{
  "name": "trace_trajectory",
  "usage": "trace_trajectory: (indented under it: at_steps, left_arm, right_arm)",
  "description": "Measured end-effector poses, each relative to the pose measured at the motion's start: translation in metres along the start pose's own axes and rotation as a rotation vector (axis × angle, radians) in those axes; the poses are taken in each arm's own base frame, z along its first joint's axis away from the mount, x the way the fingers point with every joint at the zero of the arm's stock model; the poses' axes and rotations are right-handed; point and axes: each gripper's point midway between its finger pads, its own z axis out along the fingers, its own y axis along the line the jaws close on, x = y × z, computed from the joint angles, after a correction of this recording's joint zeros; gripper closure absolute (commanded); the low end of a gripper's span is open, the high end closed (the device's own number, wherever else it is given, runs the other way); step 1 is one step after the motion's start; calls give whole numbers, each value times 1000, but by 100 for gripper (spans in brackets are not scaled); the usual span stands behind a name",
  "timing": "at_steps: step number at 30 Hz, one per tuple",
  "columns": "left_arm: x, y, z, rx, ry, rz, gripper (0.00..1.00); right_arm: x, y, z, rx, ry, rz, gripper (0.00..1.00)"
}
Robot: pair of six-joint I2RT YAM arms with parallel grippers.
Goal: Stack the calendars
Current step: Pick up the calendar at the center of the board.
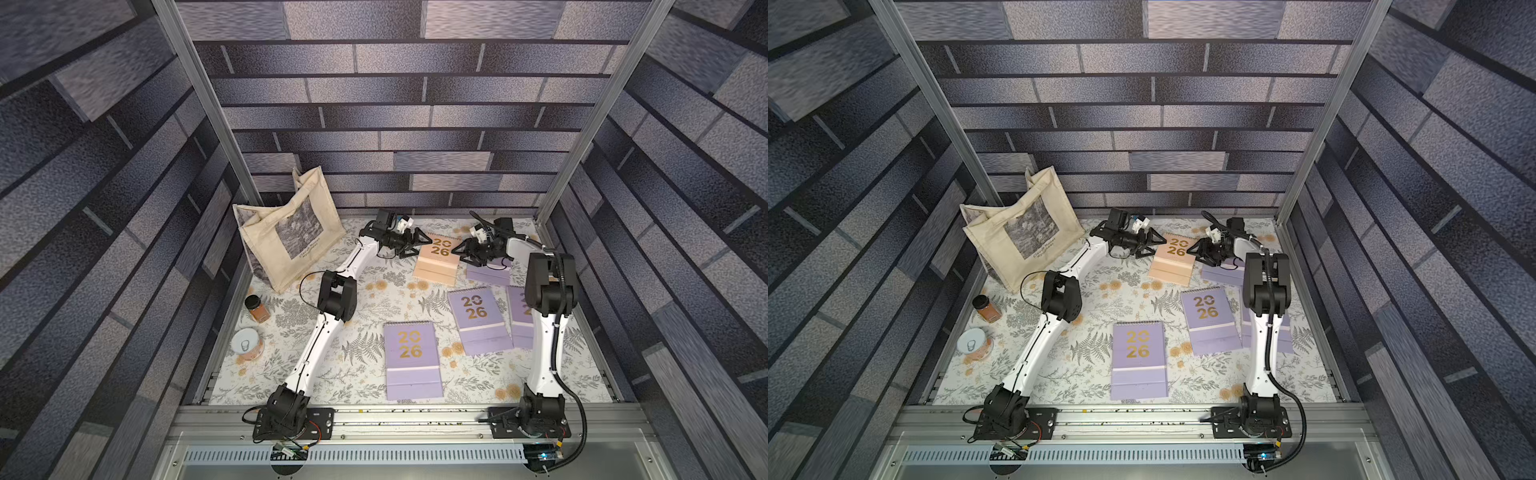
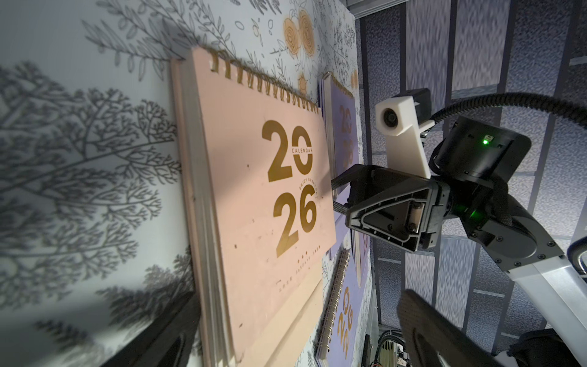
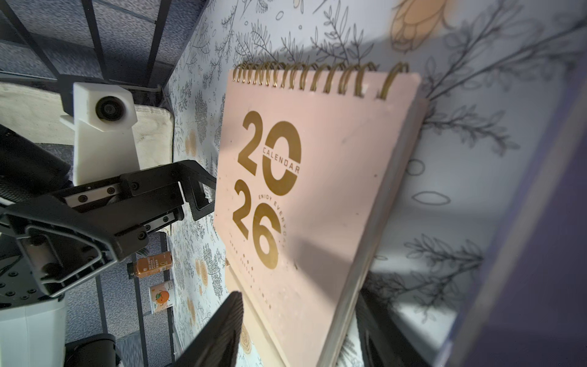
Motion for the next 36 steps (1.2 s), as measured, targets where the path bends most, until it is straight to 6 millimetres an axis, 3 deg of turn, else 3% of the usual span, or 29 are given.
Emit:
trace_trajectory:
  at_steps: [12,28,32,36]
  left_arm:
    - [5,-5,-1,37,28,-13,0]
    - [1,-1,-8,35,19,-29,0]
    - [15,-15,5,76,70,-19,0]
    - [14,-13,8,53,60,-13,0]
  right_arm:
    - [9,3,-3,2,45,25,34]
    - [13,6,3,-136,37,137,43]
    - [27,26,24,-218,82,163,43]
    - [32,35,33,-242,103,179,42]
